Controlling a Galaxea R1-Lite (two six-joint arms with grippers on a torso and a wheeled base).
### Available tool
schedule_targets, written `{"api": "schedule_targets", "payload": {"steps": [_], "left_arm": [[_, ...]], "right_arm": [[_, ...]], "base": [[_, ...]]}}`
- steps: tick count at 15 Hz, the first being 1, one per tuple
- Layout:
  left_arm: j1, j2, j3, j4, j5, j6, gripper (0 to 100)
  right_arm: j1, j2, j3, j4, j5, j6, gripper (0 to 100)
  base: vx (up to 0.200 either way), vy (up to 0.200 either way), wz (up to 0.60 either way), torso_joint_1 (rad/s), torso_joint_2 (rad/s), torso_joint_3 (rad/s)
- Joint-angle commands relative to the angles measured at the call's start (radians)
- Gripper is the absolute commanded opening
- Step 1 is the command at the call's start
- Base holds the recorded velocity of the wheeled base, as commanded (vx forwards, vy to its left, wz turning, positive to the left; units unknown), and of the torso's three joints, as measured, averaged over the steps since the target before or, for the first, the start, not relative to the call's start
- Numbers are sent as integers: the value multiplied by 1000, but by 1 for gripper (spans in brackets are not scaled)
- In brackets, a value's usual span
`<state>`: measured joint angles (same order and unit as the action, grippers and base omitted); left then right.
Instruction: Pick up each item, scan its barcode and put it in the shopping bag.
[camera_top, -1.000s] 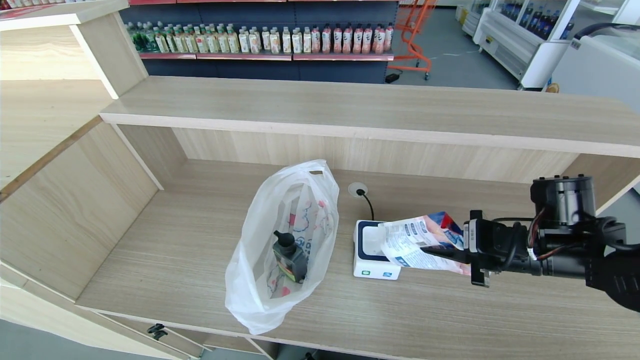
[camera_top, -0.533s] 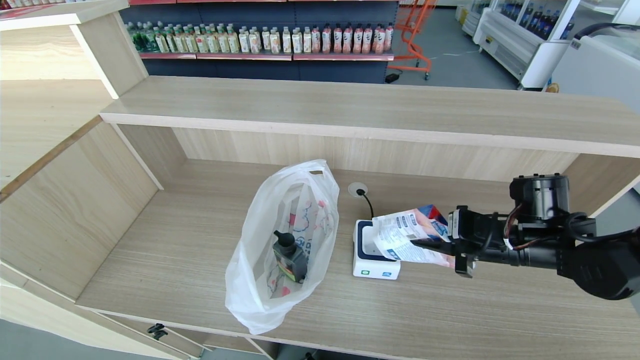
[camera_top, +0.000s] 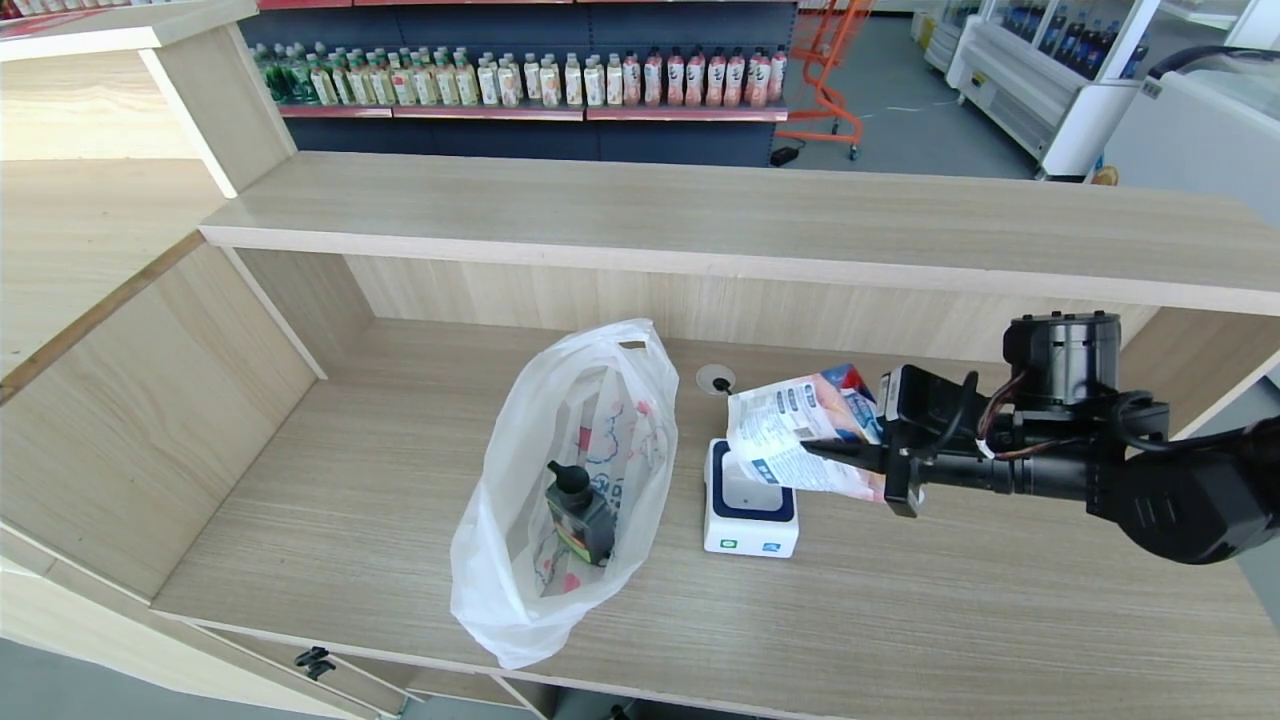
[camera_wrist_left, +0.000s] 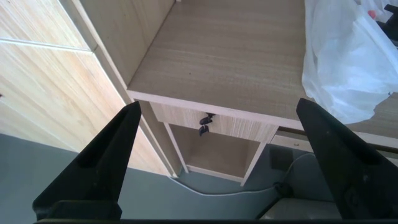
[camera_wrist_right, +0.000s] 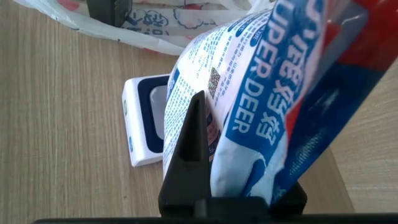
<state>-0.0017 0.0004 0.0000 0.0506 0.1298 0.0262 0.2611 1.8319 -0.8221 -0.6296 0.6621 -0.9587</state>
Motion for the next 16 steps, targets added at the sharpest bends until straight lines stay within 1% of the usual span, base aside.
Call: {"api": "schedule_targets", "payload": {"steps": [1, 5, 16], "left_arm": [[-1, 0, 0, 0, 1, 0, 100], [-1, 0, 0, 0, 1, 0, 100], [-1, 0, 0, 0, 1, 0, 100]], "right_arm": [[1, 20, 0, -2, 1, -3, 0], [3, 50, 0, -52, 1, -3, 0], [3, 76, 6, -87, 2, 17, 0]], "base": [[0, 0, 0, 0, 0, 0], [0, 0, 0, 0, 0, 0], [0, 0, 0, 0, 0, 0]]}}
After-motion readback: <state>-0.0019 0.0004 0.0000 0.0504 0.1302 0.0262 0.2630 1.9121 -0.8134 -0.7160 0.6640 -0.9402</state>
